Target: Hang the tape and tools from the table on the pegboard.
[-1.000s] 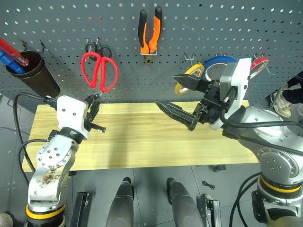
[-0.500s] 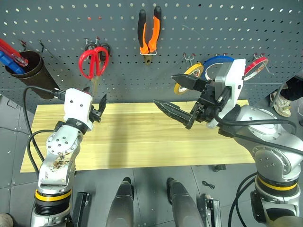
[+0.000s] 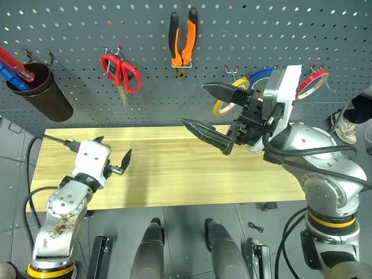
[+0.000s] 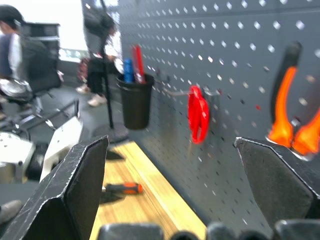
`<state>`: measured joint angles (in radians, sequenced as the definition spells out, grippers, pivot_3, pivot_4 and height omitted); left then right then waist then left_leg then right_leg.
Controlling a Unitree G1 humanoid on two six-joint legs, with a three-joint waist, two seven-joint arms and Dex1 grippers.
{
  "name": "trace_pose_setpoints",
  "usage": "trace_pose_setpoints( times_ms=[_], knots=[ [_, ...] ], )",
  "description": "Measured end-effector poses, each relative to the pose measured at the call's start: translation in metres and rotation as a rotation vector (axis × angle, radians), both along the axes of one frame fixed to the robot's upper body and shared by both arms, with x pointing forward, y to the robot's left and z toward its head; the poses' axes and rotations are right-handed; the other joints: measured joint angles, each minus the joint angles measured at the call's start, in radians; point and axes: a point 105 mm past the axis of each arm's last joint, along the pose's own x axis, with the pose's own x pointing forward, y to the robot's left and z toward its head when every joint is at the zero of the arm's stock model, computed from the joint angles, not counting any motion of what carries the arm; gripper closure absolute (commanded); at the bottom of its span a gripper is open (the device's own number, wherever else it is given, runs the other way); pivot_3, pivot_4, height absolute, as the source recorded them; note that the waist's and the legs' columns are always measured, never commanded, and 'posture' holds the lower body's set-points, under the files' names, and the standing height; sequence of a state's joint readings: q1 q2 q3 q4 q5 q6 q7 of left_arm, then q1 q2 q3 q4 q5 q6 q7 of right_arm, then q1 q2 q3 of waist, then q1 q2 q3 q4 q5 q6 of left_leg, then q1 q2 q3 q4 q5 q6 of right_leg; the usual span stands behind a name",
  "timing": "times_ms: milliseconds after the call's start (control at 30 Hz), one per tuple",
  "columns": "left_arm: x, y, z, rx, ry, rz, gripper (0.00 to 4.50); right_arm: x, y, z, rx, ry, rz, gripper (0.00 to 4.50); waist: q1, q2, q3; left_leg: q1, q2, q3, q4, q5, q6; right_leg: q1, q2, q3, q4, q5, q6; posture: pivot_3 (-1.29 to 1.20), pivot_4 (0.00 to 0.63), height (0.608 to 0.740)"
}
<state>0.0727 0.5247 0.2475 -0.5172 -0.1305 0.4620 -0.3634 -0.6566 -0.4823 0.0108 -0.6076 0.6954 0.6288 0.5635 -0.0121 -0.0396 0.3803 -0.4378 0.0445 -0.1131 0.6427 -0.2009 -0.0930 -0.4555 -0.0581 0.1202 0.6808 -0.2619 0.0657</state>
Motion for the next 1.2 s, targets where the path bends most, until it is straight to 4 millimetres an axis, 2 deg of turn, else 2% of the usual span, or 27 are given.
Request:
trace_pose_setpoints(
  times_ms=[167,333,467,633,733,833,1000,1200],
  knots=[
    [-0.006,0.027,-0.01,0.034,0.081,0.053,0.03,0.001,0.013,-0.014,-0.059,0.01,0.05,0.0,0.002,0.0,0.0,0.0,0.0,0.0,0.0,0.001,0.001,0.0,0.0,0.0,0.0,0.0,0.0,0.13,0.351,0.74],
    [-0.001,0.055,-0.02,0.075,0.178,0.092,0.03,0.005,0.03,-0.045,-0.196,0.061,0.081,0.0,0.003,0.0,0.0,0.0,0.0,0.0,0.0,0.001,0.001,-0.001,0.0,0.0,0.001,0.0,0.0,0.14,0.355,0.74],
    [0.015,0.075,-0.021,0.086,0.249,0.092,0.03,0.005,0.045,-0.056,-0.225,0.08,0.099,0.0,0.004,0.0,0.0,0.0,0.0,0.0,0.0,0.001,0.001,-0.001,0.001,0.0,0.001,0.001,0.0,0.13,0.357,0.74],
    [0.048,0.101,-0.02,0.046,0.319,0.099,0.03,0.006,0.062,-0.062,-0.24,0.076,0.103,0.0,0.004,0.0,0.0,0.0,0.0,0.0,0.0,0.001,0.001,-0.001,0.001,-0.001,0.001,0.001,0.0,0.13,0.371,0.74],
    [0.066,0.107,-0.025,-0.004,0.37,0.072,0.03,0.01,0.066,-0.063,-0.249,0.069,0.081,0.0,0.005,0.0,0.0,0.0,0.0,0.0,0.0,0.001,0.001,-0.001,0.001,-0.001,0.001,0.001,0.0,0.11,0.378,0.74],
    [0.076,0.109,-0.035,-0.023,0.417,0.048,0.03,0.012,0.07,-0.067,-0.269,0.066,0.073,0.0,0.001,0.0,0.0,0.0,0.0,0.0,0.0,0.001,0.001,-0.002,0.001,-0.002,0.001,0.001,-0.001,0.1,0.379,0.74],
    [0.092,0.107,-0.042,-0.033,0.427,0.032,0.03,0.018,0.072,-0.065,-0.276,0.059,0.035,0.0,-0.002,0.0,0.0,0.0,0.001,0.0,0.0,0.001,0.002,-0.003,0.001,-0.003,0.003,0.001,-0.001,0.09,0.391,0.74],
    [0.099,0.099,-0.058,0.009,0.483,0.0,0.03,0.019,0.076,-0.063,-0.272,0.068,0.03,0.0,-0.005,0.0,0.0,0.0,0.0,0.0,0.0,0.001,0.002,-0.002,0.001,-0.003,0.003,0.001,-0.001,0.08,0.403,0.74]
  ],
)
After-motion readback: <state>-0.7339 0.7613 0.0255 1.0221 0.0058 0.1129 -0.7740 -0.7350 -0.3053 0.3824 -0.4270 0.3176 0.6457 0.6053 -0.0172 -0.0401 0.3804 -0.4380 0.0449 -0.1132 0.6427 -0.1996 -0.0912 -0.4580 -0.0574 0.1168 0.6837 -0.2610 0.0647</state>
